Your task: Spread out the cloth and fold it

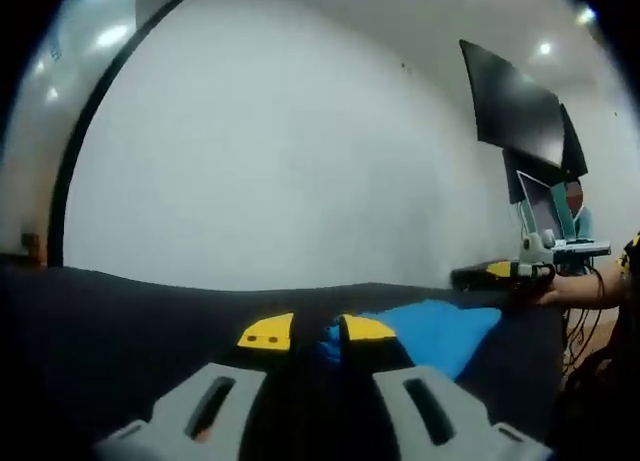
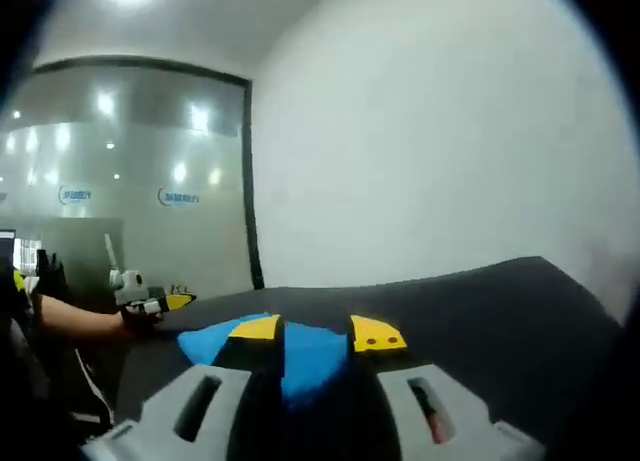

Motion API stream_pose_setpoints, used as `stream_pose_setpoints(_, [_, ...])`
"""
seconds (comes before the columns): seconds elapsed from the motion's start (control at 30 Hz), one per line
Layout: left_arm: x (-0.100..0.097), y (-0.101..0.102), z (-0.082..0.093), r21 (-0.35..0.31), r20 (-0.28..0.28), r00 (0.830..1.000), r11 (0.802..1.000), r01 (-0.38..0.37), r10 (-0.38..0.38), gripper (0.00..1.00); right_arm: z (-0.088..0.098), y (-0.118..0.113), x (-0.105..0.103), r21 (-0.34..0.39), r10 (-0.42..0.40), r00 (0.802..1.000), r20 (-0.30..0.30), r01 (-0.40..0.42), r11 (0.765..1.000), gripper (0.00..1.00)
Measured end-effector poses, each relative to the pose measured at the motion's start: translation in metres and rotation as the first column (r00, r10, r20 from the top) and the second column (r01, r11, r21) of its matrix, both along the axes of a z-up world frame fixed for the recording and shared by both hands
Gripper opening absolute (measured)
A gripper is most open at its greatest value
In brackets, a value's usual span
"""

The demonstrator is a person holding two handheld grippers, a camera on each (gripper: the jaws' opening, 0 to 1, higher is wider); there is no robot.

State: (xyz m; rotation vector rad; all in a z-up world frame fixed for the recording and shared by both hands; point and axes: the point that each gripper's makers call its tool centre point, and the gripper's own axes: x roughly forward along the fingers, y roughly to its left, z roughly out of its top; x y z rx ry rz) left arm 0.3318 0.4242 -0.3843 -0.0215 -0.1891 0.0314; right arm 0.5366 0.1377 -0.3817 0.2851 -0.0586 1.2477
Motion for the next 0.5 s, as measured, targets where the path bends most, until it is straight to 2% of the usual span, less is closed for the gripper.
stream_pose_setpoints(0.03, [0.0, 0.0, 0.0, 0.001, 0.006, 1.0, 1.0, 0.0, 0.0, 0.21, -0.001, 0.001, -0.001, -0.005, 0.009, 1.0, 0.006, -0.008, 1.0, 0.17])
stream_pose_setpoints(0.1, [0.0, 0.003, 0.001, 0.004, 0.013, 1.0, 1.0, -0.015, 0.015, 0.21, -0.002, 0.008, -0.013, -0.037, 0.052, 0.997, 0.059, -0.05, 0.998, 0.21])
stream_pose_setpoints(0.2, [0.002, 0.0, -0.004, -0.01, -0.02, 1.0, 1.0, 0.002, -0.002, 0.2, -0.005, 0.014, -0.023, -0.068, 0.082, 0.993, 0.085, -0.077, 0.995, 0.29])
stream_pose_setpoints(0.27, [0.005, 0.004, -0.007, -0.007, -0.039, 0.999, 1.0, 0.008, -0.008, 0.2, -0.011, 0.016, -0.022, -0.108, 0.072, 0.992, 0.103, -0.061, 0.992, 0.23])
stream_pose_setpoints(0.33, [0.003, 0.002, -0.009, 0.002, -0.051, 0.999, 1.0, 0.006, -0.006, 0.2, -0.015, 0.018, -0.019, -0.132, 0.062, 0.994, 0.087, -0.051, 0.99, 0.14])
stream_pose_setpoints(0.5, [0.006, 0.014, -0.009, -0.008, -0.048, 0.999, 1.0, -0.005, 0.005, 0.2, -0.008, 0.016, -0.026, -0.095, 0.084, 0.993, 0.088, -0.075, 0.993, 0.13])
